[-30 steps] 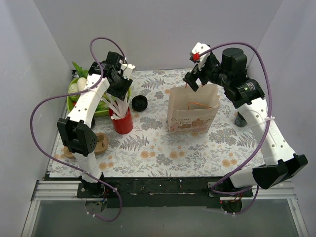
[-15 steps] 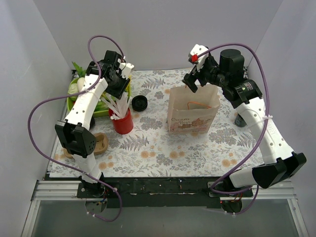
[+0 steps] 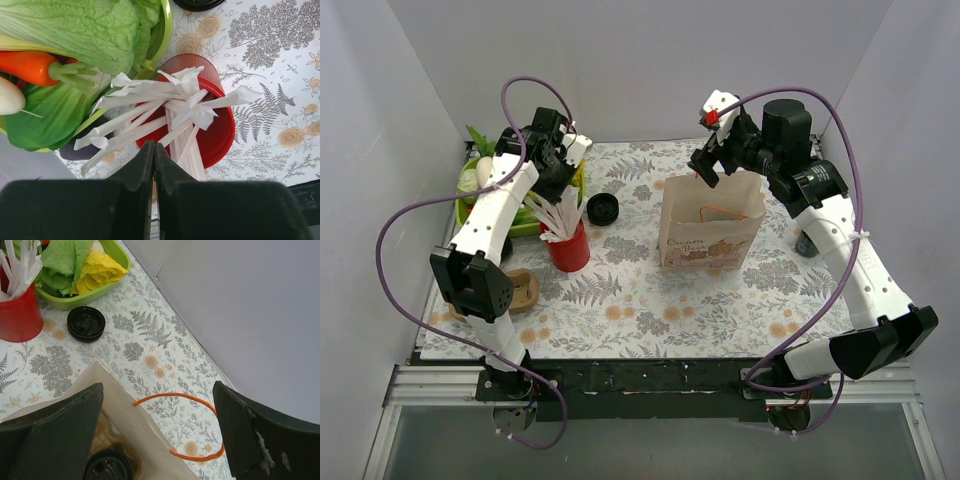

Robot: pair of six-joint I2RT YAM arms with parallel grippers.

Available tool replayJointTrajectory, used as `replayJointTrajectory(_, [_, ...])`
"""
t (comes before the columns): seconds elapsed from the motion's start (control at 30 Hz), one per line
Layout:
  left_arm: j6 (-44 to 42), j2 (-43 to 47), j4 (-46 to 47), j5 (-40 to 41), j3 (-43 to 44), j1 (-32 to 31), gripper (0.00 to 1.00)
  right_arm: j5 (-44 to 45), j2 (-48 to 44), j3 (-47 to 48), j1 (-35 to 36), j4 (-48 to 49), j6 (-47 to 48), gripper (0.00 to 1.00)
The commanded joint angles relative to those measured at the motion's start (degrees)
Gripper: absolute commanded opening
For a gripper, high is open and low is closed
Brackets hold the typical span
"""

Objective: Pack the takeout coffee

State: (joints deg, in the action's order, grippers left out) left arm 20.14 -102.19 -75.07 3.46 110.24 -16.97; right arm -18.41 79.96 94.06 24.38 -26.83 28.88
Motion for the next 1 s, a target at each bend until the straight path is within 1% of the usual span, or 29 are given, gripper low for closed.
replayJointTrajectory(0.0, [-1.3, 5.3, -2.4, 1.0, 2.6, -0.2, 0.0, 0.1, -0.2, 2.7, -0.2, 1.8, 0.9, 0.97])
replayJointTrajectory(0.03, [-1.8, 5.2, -3.1, 0.8, 4.1, -0.4, 0.0, 0.2, -0.1, 3.0, -0.2, 2.0, 1.0, 0.97])
replayJointTrajectory(0.07, [-1.8, 5.2, -3.9, 0.7, 7.5, -0.7, 0.0, 0.3, 0.5, 3.2, -0.2, 2.0, 1.1, 0.97])
replayJointTrajectory(0.2, [-1.9, 7.2, -4.0, 5.9, 12.9, -3.9, 0.0, -0.6, 2.4, 5.0, -0.2, 2.0, 0.8, 0.97])
replayJointTrajectory(0.23, [-1.8, 7.7, -4.0, 9.9, 13.8, -4.9, 0.0, -0.8, 2.7, 5.7, -0.2, 2.0, 0.6, 0.97])
replayJointTrajectory(0.37, [-4.1, 9.2, -4.0, 15.9, 17.5, -6.6, 0.0, -1.3, 4.8, 6.6, -0.2, 2.6, -0.5, 0.97])
replayJointTrajectory(0.4, [-4.6, 9.2, -3.9, 16.7, 21.3, -6.8, 0.0, -1.4, 4.9, 6.6, -0.2, 3.1, -0.6, 0.97])
replayJointTrajectory(0.47, [-7.1, 8.2, -3.9, 21.0, 25.5, -7.3, 0.0, -1.5, 5.7, 6.9, -0.2, 3.3, -0.8, 0.97])
replayJointTrajectory(0.5, [-8.4, 7.5, -3.7, 22.4, 29.8, -7.3, 0.0, -1.4, 6.0, 7.1, -0.2, 3.4, -0.7, 0.97])
replayJointTrajectory(0.53, [-9.5, 7.1, -3.0, 23.8, 32.0, -7.5, 0.0, -1.4, 6.2, 7.4, -0.2, 3.5, -0.6, 0.97])
replayJointTrajectory(0.57, [-10.6, 7.5, 0.4, 25.4, 33.3, -7.8, 0.0, -1.2, 6.5, 7.9, -0.2, 3.6, -0.5, 0.97])
replayJointTrajectory(0.6, [-13.6, 8.3, 3.1, 25.7, 33.6, -8.2, 0.0, -0.8, 6.8, 8.2, -0.3, 3.7, -0.5, 0.97])
replayJointTrajectory(0.63, [-14.9, 9.4, 6.1, 25.6, 31.9, -8.9, 0.0, -0.7, 7.0, 8.7, -0.3, 4.0, -0.5, 0.97])
replayJointTrajectory(0.67, [-16.3, 10.8, 13.1, 24.4, 30.4, -9.3, 0.0, -0.2, 7.5, 9.6, -0.4, 4.2, -0.8, 0.97])
replayJointTrajectory(0.7, [-17.8, 13.3, 16.4, 22.7, 28.6, -9.7, 0.0, 1.8, 7.8, 10.3, -0.5, 4.4, -1.5, 0.97])
replayJointTrajectory(0.77, [-18.0, 15.1, 24.0, 18.1, 26.7, -10.8, 0.0, 6.5, 8.7, 11.6, -0.7, 6.3, -4.7, 0.97])
replayJointTrajectory(0.8, [-17.4, 14.3, 25.5, 15.5, 27.2, -11.1, 0.0, 10.6, 8.8, 12.6, -1.6, 7.0, -6.4, 0.97])
replayJointTrajectory(0.83, [-15.4, 13.2, 25.7, 13.3, 28.8, -11.8, 0.0, 11.6, 9.1, 13.2, -2.5, 7.6, -7.8, 0.97])
replayJointTrajectory(0.87, [-14.3, 12.1, 24.3, 10.4, 33.2, -11.9, 0.0, 12.5, 9.2, 13.9, -3.5, 8.6, -9.3, 0.97])
replayJointTrajectory(0.9, [-13.6, 11.5, 24.1, 3.0, 33.6, -11.9, 0.0, 15.0, 9.1, 14.6, -4.9, 9.0, -12.0, 0.97])
replayJointTrajectory(0.93, [-12.4, 12.5, 24.5, -0.7, 32.1, -12.4, 0.0, 17.5, 9.1, 14.9, -5.5, 9.3, -12.8, 0.97])
replayJointTrajectory(0.97, [-11.7, 13.8, 26.9, -3.5, 26.8, -12.6, 0.0, 21.1, 9.0, 15.3, -5.9, 9.3, -13.8, 0.97])
